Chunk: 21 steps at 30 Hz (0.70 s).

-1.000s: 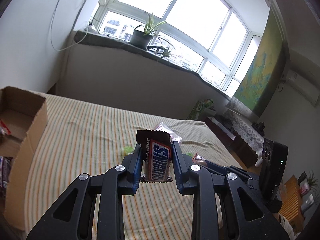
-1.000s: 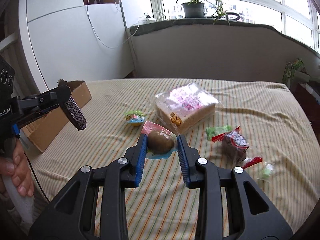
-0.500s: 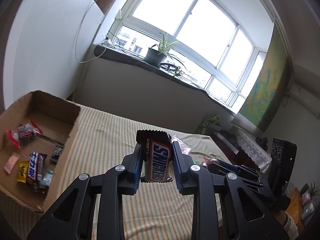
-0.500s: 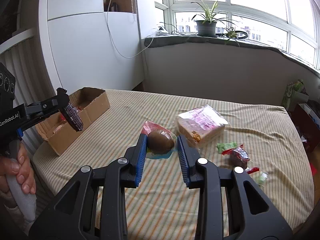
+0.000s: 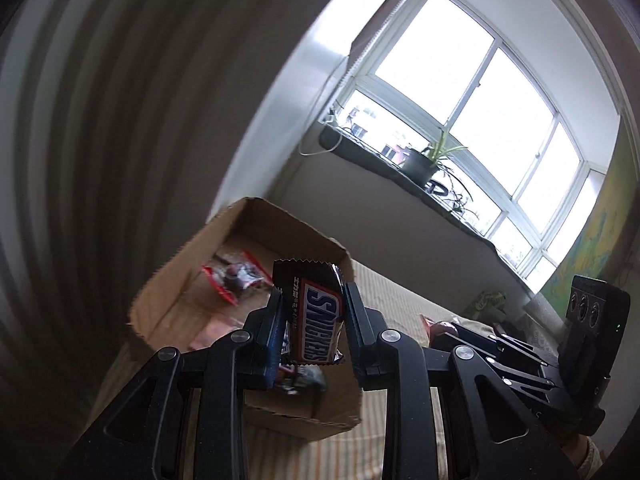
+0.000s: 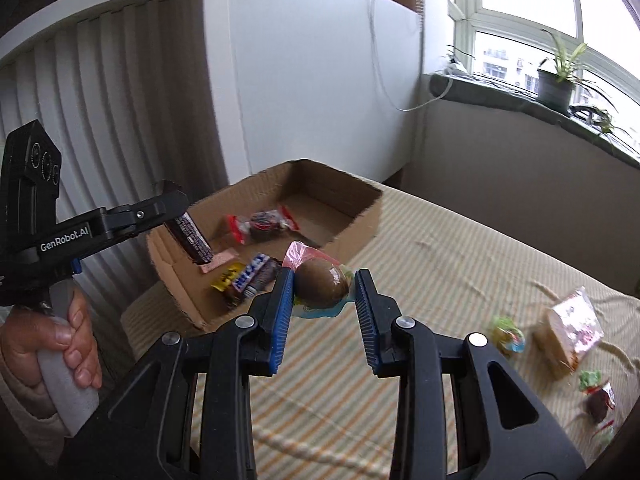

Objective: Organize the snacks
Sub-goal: 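Carry the Snickers bar and brown cake into the box and release both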

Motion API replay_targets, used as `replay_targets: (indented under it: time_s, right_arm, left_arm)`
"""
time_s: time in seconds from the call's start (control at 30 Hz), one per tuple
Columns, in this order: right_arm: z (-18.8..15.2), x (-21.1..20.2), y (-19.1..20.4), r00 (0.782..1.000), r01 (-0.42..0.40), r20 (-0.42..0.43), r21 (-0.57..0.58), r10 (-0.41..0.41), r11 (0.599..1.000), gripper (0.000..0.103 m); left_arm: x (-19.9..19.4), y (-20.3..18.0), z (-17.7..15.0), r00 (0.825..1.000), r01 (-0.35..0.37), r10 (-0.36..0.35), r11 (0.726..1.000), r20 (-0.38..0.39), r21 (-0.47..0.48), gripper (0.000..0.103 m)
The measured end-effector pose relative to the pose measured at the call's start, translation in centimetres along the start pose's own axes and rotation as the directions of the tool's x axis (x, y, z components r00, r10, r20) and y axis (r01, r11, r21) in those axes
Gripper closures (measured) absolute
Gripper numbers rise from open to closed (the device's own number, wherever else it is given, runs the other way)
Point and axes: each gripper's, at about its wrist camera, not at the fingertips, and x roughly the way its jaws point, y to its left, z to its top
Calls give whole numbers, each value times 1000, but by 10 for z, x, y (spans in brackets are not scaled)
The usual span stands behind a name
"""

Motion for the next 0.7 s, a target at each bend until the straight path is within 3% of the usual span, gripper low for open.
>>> replay_targets:
  time_s: [0.17,0.57,0.6,0.63,0.7]
  right_arm:
    - [12,21,31,998,-58,-9,-53,58,997,71]
    - [42,59,32,998,-58,-9,-80,57,995,70]
    - [44,65,33,999,-54,-7,-84,53,995,66]
    - [45,73,34,998,-52,-27,-87,50,995,61]
    - [43,80,35,998,-54,-42,-89,50,995,46]
  left_arm:
    - [0,13,0,1000,-17,17,1000,-3,-20,77]
    - [22,23,3,998,-36,35,999,-51,-20,75]
    - [23,24,3,997,-48,47,999,-58,-24,68]
    - [23,26,3,996,-67,65,997,-62,-33,46]
    - [18,29,4,994,-102,100,993,-39,-60,28]
